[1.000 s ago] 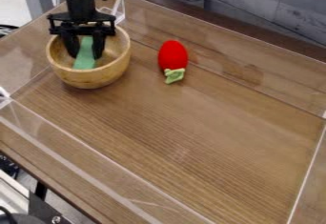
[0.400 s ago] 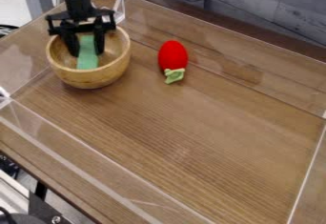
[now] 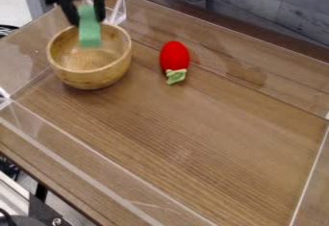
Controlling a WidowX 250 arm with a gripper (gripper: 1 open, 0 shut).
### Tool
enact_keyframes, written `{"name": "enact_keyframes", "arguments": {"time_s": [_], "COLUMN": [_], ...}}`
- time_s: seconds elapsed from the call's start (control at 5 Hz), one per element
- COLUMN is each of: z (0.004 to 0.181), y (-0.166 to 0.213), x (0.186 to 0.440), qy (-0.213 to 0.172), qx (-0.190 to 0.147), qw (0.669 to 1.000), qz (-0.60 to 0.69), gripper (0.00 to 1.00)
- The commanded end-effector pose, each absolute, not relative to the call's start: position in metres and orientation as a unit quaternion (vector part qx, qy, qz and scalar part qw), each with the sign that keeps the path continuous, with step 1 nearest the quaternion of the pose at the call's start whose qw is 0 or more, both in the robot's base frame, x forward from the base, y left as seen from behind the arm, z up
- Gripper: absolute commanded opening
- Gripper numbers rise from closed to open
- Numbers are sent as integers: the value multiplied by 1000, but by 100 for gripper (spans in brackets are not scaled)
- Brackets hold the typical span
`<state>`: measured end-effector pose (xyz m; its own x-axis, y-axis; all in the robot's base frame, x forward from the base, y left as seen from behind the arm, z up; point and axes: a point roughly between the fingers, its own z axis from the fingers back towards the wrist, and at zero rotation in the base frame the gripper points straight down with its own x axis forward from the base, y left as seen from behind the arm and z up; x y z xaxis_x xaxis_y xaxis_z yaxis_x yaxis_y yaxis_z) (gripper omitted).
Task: Remove the green stick from the brown bowl and put it on the table
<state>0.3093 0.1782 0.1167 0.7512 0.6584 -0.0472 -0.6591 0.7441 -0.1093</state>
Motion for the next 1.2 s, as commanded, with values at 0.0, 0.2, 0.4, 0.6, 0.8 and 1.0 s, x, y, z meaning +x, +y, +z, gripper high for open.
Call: {"name": "enact_keyframes", "arguments": {"time_s": [0.0,0.2,0.4,0.6,0.8,1.0], "z": [158,146,134,138,150,157], "y": [150,118,80,32,28,28], "x": [315,310,308,305,295,290], "qy": [-34,-29,-24,-20,-17,-23], "qx": [-64,-64,-65,-63,-64,-68], "qw": [942,958,973,984,988,987], "qz": [329,279,222,164,137,141], "gripper": [0,0,0,0,0,0]}}
